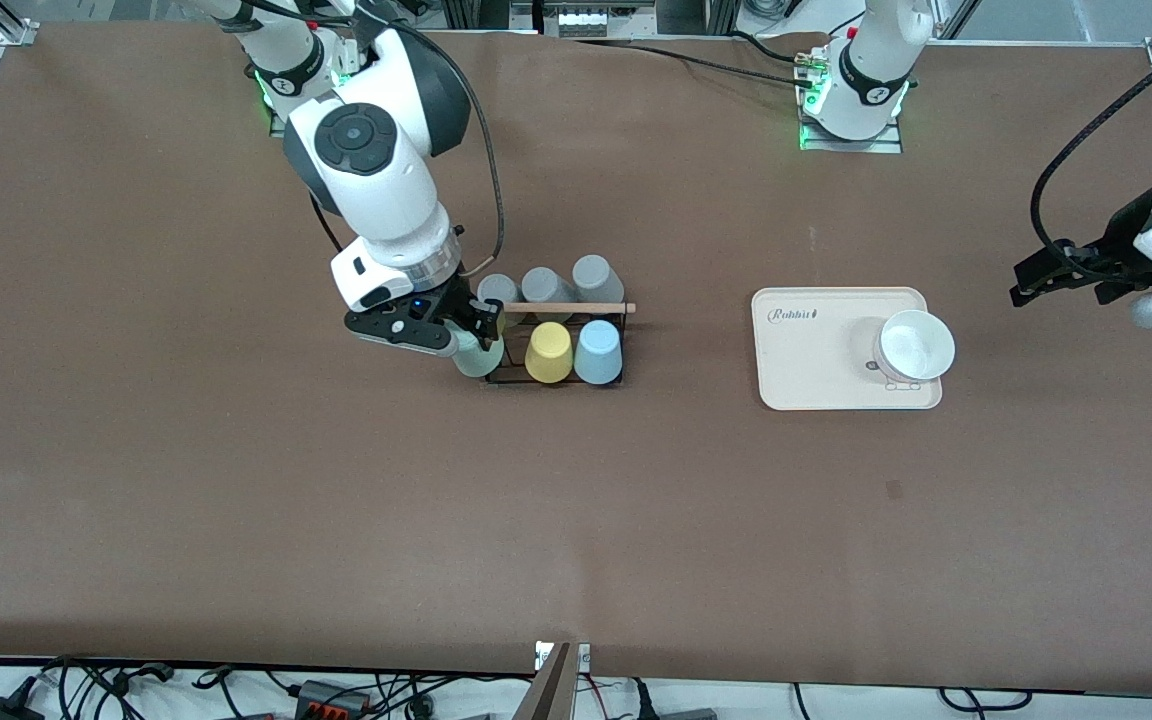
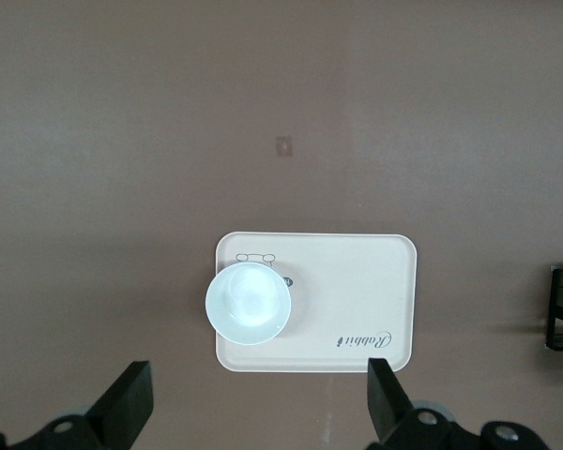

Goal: Hang scattered cups on rack with three cups
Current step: 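Lift the teal cup and carry it to the rack with the right gripper, then hang the teal cup on the rack beside the yellow cup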

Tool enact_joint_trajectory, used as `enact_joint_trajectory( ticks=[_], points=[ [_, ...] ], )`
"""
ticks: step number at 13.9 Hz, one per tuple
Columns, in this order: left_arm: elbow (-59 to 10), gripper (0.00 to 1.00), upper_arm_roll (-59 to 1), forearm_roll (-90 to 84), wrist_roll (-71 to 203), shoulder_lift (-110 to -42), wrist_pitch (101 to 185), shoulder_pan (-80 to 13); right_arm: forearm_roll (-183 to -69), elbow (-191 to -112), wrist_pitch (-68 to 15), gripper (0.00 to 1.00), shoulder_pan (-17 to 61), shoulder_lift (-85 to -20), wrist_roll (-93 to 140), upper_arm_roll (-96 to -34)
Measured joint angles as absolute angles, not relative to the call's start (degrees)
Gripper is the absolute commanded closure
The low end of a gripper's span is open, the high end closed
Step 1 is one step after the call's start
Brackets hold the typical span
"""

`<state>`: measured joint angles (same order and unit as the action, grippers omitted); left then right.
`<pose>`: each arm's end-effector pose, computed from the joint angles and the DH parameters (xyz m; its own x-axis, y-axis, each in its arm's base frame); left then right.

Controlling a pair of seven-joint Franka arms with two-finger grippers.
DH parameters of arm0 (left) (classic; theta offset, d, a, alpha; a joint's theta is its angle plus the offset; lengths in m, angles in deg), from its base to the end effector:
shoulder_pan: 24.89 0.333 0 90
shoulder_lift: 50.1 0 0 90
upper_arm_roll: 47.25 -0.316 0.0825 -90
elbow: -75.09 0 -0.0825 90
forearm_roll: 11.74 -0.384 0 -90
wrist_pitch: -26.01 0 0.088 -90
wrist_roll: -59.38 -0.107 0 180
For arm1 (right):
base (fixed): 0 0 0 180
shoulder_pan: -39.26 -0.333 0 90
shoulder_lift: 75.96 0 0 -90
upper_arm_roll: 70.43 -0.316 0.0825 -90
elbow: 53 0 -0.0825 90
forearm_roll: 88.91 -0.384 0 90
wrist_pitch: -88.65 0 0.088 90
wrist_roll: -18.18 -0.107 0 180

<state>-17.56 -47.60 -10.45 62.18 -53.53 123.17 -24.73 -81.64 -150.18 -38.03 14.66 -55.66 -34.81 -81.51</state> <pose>0.5818 0.0029 0.5796 0.9980 0.0605 0.0177 0.0601 -0.9979 0.0229 0.5536 0.3764 0.4091 0.9574 -0.2542 0.1370 -0.2411 -0.9648 -0.1050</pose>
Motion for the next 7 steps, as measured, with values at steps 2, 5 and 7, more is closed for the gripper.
enact_joint_trajectory(
  ticks=[2,5,7],
  points=[
    [-17.56,0.0,-47.61,-10.45,62.18,-53.52,123.17,-24.86,-81.23,-150.13,-38.03,1.0,13.65,-55.2,-35.25,-81.51],
    [-17.64,0.0,-47.61,-10.45,62.18,-53.33,123.17,-25.05,-80.48,-150.06,-38.04,1.0,12.68,-54.5,-35.93,-81.51],
    [-18.56,0.0,-47.62,-10.45,62.18,-52.79,123.79,-25.08,-79.46,-150.05,-38.05,1.0,12.6,-54.16,-36.03,-81.51]
  ],
)
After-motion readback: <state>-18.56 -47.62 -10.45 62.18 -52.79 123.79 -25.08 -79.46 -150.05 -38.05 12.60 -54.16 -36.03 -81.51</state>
